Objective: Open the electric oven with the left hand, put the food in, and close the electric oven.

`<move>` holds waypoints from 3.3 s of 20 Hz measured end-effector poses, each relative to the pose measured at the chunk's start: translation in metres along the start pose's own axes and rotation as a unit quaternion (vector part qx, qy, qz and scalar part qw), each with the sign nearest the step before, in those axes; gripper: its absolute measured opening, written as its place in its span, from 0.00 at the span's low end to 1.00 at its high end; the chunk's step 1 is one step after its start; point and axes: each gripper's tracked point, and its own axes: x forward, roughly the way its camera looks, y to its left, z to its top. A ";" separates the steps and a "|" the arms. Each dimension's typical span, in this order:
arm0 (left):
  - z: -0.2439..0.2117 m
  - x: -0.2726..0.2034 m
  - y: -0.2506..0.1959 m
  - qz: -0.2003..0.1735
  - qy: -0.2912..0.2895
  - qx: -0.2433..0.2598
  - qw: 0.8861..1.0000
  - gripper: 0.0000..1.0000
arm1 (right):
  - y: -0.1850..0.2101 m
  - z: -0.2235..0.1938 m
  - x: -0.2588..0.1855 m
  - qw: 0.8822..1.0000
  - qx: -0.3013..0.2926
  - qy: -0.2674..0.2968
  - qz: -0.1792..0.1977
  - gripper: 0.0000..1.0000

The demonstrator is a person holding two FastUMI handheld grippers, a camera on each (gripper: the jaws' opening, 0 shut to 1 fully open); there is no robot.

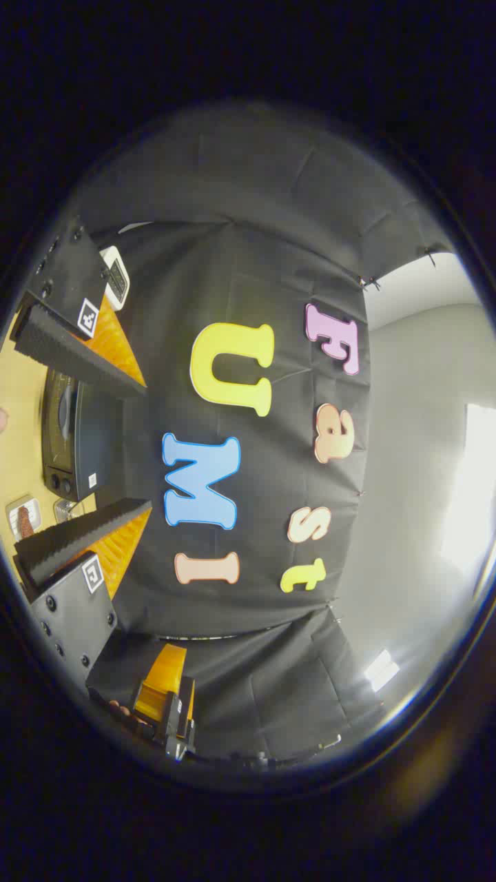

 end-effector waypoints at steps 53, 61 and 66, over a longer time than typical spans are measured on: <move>-0.311 0.186 0.068 0.001 0.268 0.025 0.963 0.99 | -0.027 -0.084 -0.006 0.991 -0.040 0.106 -0.067 0.98; -0.323 0.185 0.073 0.004 0.265 0.034 0.964 1.00 | -0.034 -0.090 -0.031 0.986 -0.036 0.116 -0.115 0.98; -0.324 0.168 0.071 -0.005 0.274 0.030 0.961 0.97 | -0.014 -0.087 -0.039 0.987 -0.027 0.107 -0.118 0.97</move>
